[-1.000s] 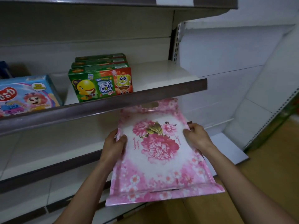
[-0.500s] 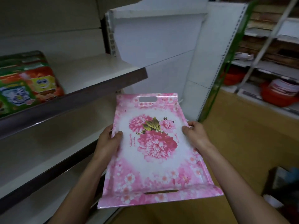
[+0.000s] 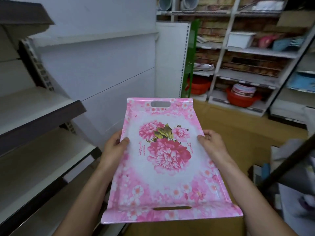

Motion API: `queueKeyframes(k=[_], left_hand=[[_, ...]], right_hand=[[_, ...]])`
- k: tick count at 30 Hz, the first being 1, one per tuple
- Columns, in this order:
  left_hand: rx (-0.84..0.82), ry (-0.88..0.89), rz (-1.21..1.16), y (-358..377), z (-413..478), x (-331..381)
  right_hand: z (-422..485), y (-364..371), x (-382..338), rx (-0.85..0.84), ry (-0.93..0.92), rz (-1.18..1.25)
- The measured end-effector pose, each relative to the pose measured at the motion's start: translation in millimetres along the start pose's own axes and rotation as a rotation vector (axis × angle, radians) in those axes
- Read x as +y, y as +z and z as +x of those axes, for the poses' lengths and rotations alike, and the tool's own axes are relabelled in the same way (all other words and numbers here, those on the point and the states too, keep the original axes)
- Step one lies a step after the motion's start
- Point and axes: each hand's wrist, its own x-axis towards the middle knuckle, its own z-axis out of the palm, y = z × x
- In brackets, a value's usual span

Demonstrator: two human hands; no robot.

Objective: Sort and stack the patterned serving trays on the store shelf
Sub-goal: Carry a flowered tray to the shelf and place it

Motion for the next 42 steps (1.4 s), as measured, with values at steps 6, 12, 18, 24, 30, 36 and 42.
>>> queueKeyframes(k=[6, 12, 18, 24, 30, 36, 42], left_hand=[[-0.104, 0.033, 0.017, 74.8, 30.9, 13.9], [-0.184, 0.022, -0.008, 132.0, 50.6, 26.9], [-0.286, 0.029, -0.016, 169.0, 77.1, 39.7], [-0.372, 0.043, -0.02, 194.9, 113.4, 45.8], [-0.456, 0.034, -0.012, 215.5, 170.9, 53.0], [-0.514, 0.038, 0.0, 233.7, 204.7, 61.5], [-0.517, 0.041, 0.008, 254.9, 228.2, 66.3]], right_hand=[[28.2, -64.5, 14.8, 0.104, 0.004, -0.001], [50.1, -114.6, 22.0, 0.173, 0.029, -0.001], [63.8, -138.1, 22.5, 0.247, 0.063, 0.007], [83.7, -143.7, 15.6, 0.32, 0.091, 0.006], [112.6, -137.0, 8.2, 0.399, 0.137, 0.03], [137.7, -137.4, 11.2, 0.455, 0.152, -0.015], [164.8, -143.6, 17.4, 0.473, 0.152, -0.016]])
